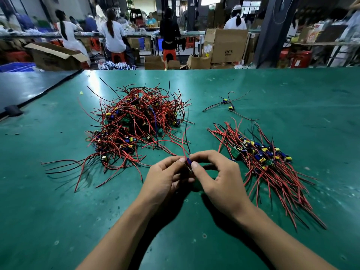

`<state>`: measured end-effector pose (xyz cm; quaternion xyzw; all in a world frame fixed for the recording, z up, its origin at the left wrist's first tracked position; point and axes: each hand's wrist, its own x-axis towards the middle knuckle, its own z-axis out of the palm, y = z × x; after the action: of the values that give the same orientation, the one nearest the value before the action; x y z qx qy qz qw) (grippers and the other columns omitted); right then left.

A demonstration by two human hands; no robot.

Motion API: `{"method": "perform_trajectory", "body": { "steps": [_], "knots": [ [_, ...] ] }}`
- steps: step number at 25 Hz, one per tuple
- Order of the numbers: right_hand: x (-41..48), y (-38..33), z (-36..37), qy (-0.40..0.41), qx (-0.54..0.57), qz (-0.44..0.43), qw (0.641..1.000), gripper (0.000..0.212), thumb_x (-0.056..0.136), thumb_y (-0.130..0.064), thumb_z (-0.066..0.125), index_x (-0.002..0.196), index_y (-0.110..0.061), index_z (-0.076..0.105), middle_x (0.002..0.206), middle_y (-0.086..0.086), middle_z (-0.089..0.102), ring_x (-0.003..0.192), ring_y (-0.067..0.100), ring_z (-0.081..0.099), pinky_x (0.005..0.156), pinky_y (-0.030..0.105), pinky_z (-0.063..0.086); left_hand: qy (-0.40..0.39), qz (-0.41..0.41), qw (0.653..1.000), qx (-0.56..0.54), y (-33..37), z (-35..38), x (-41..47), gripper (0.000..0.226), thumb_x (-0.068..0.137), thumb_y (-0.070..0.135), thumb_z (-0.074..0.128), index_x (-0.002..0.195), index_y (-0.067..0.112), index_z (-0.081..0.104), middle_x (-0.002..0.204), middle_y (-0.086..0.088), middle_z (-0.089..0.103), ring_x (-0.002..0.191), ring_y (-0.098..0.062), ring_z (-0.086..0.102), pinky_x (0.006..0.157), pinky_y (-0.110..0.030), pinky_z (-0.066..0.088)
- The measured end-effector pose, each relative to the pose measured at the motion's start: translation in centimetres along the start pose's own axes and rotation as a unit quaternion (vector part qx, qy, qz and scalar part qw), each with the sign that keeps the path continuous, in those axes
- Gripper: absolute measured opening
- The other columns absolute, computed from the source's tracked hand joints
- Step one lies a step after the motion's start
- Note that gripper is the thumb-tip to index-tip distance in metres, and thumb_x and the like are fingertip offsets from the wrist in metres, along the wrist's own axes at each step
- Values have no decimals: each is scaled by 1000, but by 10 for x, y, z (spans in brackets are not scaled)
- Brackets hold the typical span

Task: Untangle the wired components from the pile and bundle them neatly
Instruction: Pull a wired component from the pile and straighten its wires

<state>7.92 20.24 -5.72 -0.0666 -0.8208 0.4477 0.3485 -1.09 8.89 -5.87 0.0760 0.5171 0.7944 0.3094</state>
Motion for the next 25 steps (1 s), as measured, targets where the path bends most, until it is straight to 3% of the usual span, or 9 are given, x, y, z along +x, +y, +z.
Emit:
{"method": "perform_trajectory", "body": {
  "steps": [3,7,11,13,16,20,23,25],
  "knots": [
    [1,2,0,22,34,41,998,18,88,-7,70,98,-22,73,91,-14,74,87,3,70,80,18,55,-18,3,1000,4,-1,-1,-1,14,78,12,69,89,4,70,82,-17,72,62,-22,65,58,-29,59],
    [4,4,-1,26,44,62,997,25,86,-5,74,104,-22,71,96,-6,72,89,9,70,83,28,56,-41,4,999,11,-2,-2,0,13,68,13,72,80,9,77,78,-14,71,61,-17,65,56,-27,57],
    [6,1,-3,-22,89,134,987,33,88,-9,73,114,-27,69,103,-4,70,91,9,67,82,25,54,-67,7,996,51,-3,-4,-1,17,74,19,70,84,8,78,89,-20,70,75,-22,63,64,-27,57],
    [8,1,-6,-56,105,156,981,26,89,-12,72,111,-26,72,105,-5,72,94,11,67,83,20,51,-82,4,995,58,-3,-5,-2,20,75,23,70,83,7,77,87,-19,71,72,-22,66,67,-29,58],
    [7,0,-9,-74,180,199,960,14,90,-14,72,102,-19,76,95,-2,76,83,7,68,71,14,48,-104,-14,993,45,1,-6,-4,23,71,29,74,82,8,77,79,-13,71,67,-21,69,65,-28,59],
    [8,-1,-6,-39,257,253,932,4,82,-13,79,85,-15,76,80,7,74,71,17,65,68,32,55,-147,-20,986,73,3,-7,-8,27,67,21,84,92,13,77,88,-11,73,72,-22,71,68,-29,58],
    [10,-3,-6,-22,346,313,884,12,76,-17,82,82,-11,73,77,13,71,59,18,63,49,26,52,-171,-21,981,89,3,-9,-9,40,64,8,83,103,13,74,103,-11,72,80,-26,71,74,-33,57],
    [12,-1,-11,-16,364,331,870,23,69,-23,83,83,-10,70,73,11,68,49,12,54,41,20,43,-190,-26,976,106,4,-10,-9,46,68,0,78,111,13,69,112,-11,71,84,-28,71,77,-34,57]
  ]
}}
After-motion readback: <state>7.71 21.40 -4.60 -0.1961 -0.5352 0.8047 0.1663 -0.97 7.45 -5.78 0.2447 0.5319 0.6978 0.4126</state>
